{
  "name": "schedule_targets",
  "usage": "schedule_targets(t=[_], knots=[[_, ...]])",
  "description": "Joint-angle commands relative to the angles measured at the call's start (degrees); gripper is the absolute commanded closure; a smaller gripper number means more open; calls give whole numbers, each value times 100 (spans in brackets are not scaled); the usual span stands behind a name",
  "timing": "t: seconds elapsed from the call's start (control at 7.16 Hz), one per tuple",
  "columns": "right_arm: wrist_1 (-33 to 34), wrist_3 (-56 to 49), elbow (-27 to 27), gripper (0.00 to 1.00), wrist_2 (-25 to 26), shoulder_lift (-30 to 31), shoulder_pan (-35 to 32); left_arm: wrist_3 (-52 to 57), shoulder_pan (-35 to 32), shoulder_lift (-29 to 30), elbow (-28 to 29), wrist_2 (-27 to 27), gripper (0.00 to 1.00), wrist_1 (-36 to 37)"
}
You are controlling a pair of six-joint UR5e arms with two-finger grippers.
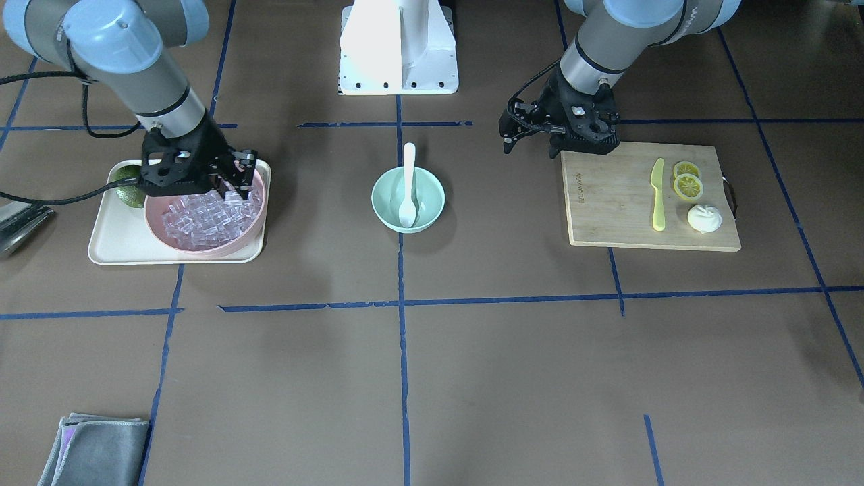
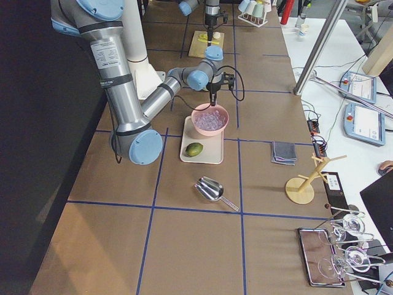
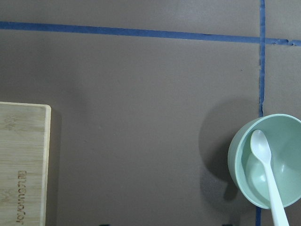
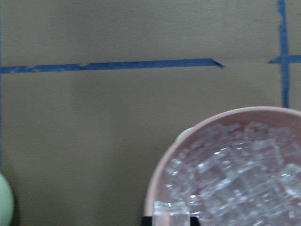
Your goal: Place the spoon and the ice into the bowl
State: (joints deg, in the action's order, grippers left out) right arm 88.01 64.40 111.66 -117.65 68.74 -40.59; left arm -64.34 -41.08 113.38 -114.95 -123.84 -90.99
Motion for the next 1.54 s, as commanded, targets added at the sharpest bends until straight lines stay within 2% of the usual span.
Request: schedule_targets(t=[0.0, 0.28, 0.56, 0.7, 0.84, 1.12, 1.26, 1.4], knots=[[-55, 819, -318, 98, 127, -850, 593, 0, -6, 0, -2, 0, 16, -6], [-239, 1291, -1204, 100, 357, -1659, 972, 0, -15, 0, -2, -8, 16, -6], [-677, 2109, -2066, 98, 566, -2117, 1079, -9, -6, -79, -19, -9, 16, -6], [-723, 2095, -2174, 96, 724, -2163, 1201, -9, -6, -88, -71, -9, 16, -6], [-732, 2103, -2167, 1, 909, -2181, 1289, -9, -6, -97, -72, -9, 16, -6], [-750, 2069, -2079, 0, 963, -2172, 1290, 0, -6, -97, -63, -9, 16, -6], [-733, 2051, -1800, 0, 937, -2085, 1238, 9, -14, -105, -63, -9, 16, -6], [-724, 1990, -1467, 0, 606, -1710, 942, 61, -67, -288, -141, -17, 16, -15]])
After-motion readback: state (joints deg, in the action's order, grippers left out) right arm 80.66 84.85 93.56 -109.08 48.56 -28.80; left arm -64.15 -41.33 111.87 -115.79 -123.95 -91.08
